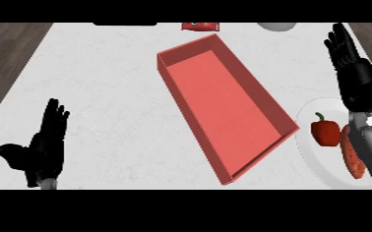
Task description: Pick the sweet potato from the plate and place it in the cardboard box
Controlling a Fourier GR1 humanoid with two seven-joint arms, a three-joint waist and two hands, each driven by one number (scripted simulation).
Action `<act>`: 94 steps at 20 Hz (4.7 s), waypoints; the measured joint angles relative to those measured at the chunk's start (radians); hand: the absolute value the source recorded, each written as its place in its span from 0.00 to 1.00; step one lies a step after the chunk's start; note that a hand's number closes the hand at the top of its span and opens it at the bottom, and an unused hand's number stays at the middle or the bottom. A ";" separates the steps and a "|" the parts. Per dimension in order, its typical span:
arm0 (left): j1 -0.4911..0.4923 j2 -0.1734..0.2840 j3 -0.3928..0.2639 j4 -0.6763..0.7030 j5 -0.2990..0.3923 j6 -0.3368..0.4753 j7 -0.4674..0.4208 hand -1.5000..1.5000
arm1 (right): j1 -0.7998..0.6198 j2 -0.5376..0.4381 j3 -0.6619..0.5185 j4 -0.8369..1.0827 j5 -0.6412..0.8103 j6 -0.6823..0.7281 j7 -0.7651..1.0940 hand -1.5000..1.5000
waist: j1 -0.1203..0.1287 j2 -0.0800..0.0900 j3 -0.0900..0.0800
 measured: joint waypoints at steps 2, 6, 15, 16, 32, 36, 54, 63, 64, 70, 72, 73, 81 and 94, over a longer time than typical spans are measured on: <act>-0.010 0.029 0.003 -0.009 -0.021 0.002 0.015 0.50 | 0.006 0.005 -0.031 -0.004 -0.029 0.024 -0.034 0.00 | -0.017 0.007 -0.014; -0.034 0.115 -0.038 -0.024 -0.109 -0.014 0.050 0.50 | 0.006 -0.012 -0.153 0.019 -0.144 0.111 -0.113 0.00 | -0.043 0.015 -0.026; -0.046 0.146 -0.123 -0.059 -0.198 -0.051 0.130 0.50 | 0.177 -0.014 -0.307 0.214 -0.097 -0.015 -0.249 0.00 | -0.055 0.020 -0.035; -0.061 0.140 -0.124 -0.048 -0.209 -0.055 0.136 0.50 | 0.182 -0.023 -0.319 0.241 -0.094 0.011 -0.273 0.00 | -0.053 0.020 -0.036; -0.083 0.135 -0.121 -0.055 -0.234 -0.083 0.172 0.50 | 0.331 -0.495 -0.084 0.168 0.188 0.409 -0.012 0.00 | -0.045 0.018 -0.041; -0.083 0.128 -0.115 -0.059 -0.243 -0.086 0.184 0.50 | 0.340 -0.510 -0.033 0.071 0.201 0.489 0.115 0.00 | -0.045 0.016 -0.040; -0.065 0.044 -0.053 -0.090 -0.343 -0.142 0.216 0.50 | 0.339 -0.303 -0.041 -0.049 0.429 0.543 0.429 0.00 | -0.043 0.017 -0.038; -0.065 0.006 0.019 -0.084 -0.383 -0.211 0.215 0.50 | 0.353 -0.206 -0.122 -0.033 0.554 0.594 0.390 0.00 | -0.044 0.017 -0.038; -0.069 -0.005 0.020 -0.075 -0.393 -0.211 0.207 0.50 | 0.354 -0.190 -0.124 -0.027 0.574 0.590 0.386 0.00 | -0.044 0.017 -0.038; -0.045 -0.026 0.051 -0.108 -0.420 -0.249 0.217 0.50 | 0.339 -0.129 -0.166 -0.008 0.644 0.612 0.371 0.00 | -0.043 0.017 -0.038; -0.051 -0.033 0.067 -0.106 -0.428 -0.261 0.218 0.50 | 0.337 -0.108 -0.183 -0.022 0.659 0.624 0.380 0.00 | -0.043 0.017 -0.038; -0.057 -0.040 0.072 -0.085 -0.435 -0.266 0.200 0.50 | 0.326 -0.100 -0.187 -0.016 0.670 0.631 0.382 0.00 | -0.043 0.017 -0.038; -0.045 -0.077 0.096 -0.109 -0.470 -0.294 0.217 0.50 | 0.319 -0.026 -0.206 0.027 0.762 0.627 0.343 0.00 | -0.043 0.017 -0.038; -0.075 -0.127 0.130 -0.059 -0.519 -0.311 0.191 0.50 | 0.282 0.015 -0.237 0.127 0.904 0.561 0.229 1.00 | -0.042 0.016 -0.041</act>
